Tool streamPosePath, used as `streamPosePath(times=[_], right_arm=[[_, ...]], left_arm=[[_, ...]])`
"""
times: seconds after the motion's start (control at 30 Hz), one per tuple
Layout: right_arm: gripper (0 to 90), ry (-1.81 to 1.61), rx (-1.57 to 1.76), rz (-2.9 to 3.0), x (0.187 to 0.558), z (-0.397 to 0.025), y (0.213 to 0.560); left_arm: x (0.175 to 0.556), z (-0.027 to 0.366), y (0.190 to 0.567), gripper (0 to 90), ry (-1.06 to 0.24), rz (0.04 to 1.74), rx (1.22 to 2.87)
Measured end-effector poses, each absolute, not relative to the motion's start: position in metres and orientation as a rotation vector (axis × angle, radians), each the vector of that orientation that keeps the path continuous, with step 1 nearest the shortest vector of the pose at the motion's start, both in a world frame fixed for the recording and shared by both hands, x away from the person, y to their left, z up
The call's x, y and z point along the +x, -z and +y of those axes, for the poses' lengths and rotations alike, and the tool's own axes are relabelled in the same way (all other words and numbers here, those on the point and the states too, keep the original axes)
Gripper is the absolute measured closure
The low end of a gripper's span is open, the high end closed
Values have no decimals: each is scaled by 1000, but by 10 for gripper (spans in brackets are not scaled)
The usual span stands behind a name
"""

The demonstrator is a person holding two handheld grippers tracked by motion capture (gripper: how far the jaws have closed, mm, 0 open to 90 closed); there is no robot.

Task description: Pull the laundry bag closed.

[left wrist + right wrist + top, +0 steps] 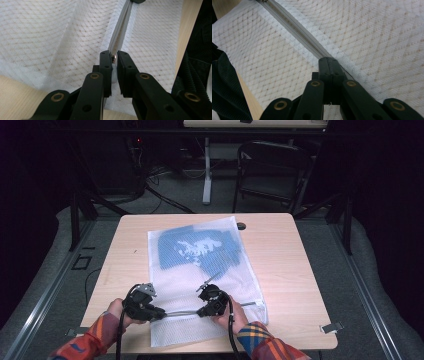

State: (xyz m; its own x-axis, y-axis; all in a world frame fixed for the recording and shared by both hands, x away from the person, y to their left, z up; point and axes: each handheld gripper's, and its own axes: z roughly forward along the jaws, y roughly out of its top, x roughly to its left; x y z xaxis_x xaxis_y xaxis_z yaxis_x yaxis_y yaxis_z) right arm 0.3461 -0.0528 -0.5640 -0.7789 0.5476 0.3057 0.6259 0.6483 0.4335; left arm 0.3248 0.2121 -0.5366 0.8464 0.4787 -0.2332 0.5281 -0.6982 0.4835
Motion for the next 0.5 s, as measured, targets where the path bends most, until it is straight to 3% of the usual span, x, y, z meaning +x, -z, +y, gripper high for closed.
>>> streamPosePath(times=[0.5], right_arm=[[900, 815, -981, -2710, 345, -51, 565]], left_arm=[[322, 226, 533, 831, 112, 763, 2450]])
